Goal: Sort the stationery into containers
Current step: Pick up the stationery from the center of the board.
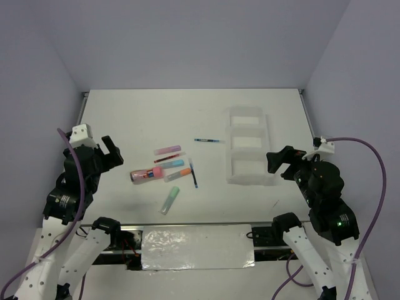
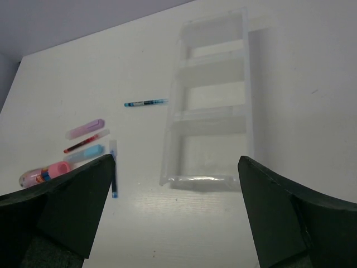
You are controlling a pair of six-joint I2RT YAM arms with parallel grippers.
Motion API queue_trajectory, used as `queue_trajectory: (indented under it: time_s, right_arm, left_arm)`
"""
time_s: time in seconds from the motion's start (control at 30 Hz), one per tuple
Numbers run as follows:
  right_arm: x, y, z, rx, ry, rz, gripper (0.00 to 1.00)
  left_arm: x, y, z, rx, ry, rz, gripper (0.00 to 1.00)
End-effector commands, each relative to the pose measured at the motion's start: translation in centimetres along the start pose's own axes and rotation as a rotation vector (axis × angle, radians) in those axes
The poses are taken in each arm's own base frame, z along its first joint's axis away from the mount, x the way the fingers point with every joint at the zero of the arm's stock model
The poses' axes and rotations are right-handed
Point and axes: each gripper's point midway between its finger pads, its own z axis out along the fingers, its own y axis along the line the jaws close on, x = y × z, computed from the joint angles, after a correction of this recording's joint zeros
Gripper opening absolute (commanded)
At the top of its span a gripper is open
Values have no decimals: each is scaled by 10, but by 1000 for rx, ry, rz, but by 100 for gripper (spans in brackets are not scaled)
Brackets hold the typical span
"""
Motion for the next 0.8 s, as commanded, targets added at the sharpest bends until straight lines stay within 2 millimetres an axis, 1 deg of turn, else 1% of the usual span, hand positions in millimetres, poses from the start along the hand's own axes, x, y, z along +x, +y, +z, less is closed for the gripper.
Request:
queue_trajectory:
  time_s: [0.0, 0.07, 0.13, 0.17, 0.2, 0.23, 0.27, 0.3, 0.33, 0.37, 0.4, 0.43, 0.47, 0.5, 0.53, 0.57, 0.6, 0.7, 0.73, 0.77]
  right_arm:
    - [-10, 7, -8, -38, -36, 0, 100]
    - [-6, 11, -7, -65, -15, -9, 100]
    - [2, 22, -4, -126, 29, -21, 100]
    - [6, 27, -3, -155, 46, -33, 100]
    - [12, 39, -4, -224, 79, -36, 100]
    - [16, 41, -1, -240, 99, -40, 100]
    - [19, 43, -1, -249, 109, -34, 100]
    - [22, 43, 0, -256, 118, -32, 100]
    - [26, 43, 1, -258, 124, -34, 100]
    - [27, 42, 1, -261, 126, -36, 100]
    - [28, 43, 0, -268, 129, -38, 100]
    - [30, 46, -2, -286, 131, -38, 100]
    - [30, 47, -3, -297, 131, -36, 100]
    - [31, 51, -5, -319, 136, -33, 100]
    - [31, 53, -8, -333, 132, -32, 100]
    - [31, 54, -10, -343, 132, -34, 100]
    - [31, 55, -12, -352, 130, -40, 100]
    - [31, 54, -15, -353, 128, -49, 100]
    - [31, 54, -15, -355, 127, -52, 100]
    - [33, 55, -16, -367, 130, -51, 100]
  left_arm:
    - [-6, -10, 1, 52, -29, -15, 99]
    - [-6, -24, -2, 139, -31, -5, 99]
    - [-2, -29, -2, 174, -29, 2, 99]
    - [8, -33, 1, 201, -4, 18, 99]
    - [12, -37, 3, 226, 7, 32, 99]
    - [15, -41, 6, 248, 9, 43, 99]
    - [22, -47, 11, 277, 34, 85, 99]
    - [28, -59, 11, 344, 68, 113, 99]
    - [31, -63, 12, 361, 97, 134, 99]
    - [34, -69, 19, 381, 150, 204, 99]
    - [39, -71, 23, 386, 194, 237, 99]
    - [58, -64, 34, 333, 306, 276, 99]
    - [51, -65, 37, 315, 315, 295, 99]
    - [57, -66, 41, 298, 340, 328, 99]
    - [68, -68, 48, 292, 391, 351, 99]
    - [72, -72, 51, 306, 411, 367, 99]
    - [86, -80, 54, 347, 473, 381, 99]
    - [104, -90, 59, 372, 535, 448, 99]
    - [116, -90, 66, 357, 578, 486, 99]
    - [120, -92, 67, 355, 601, 505, 99]
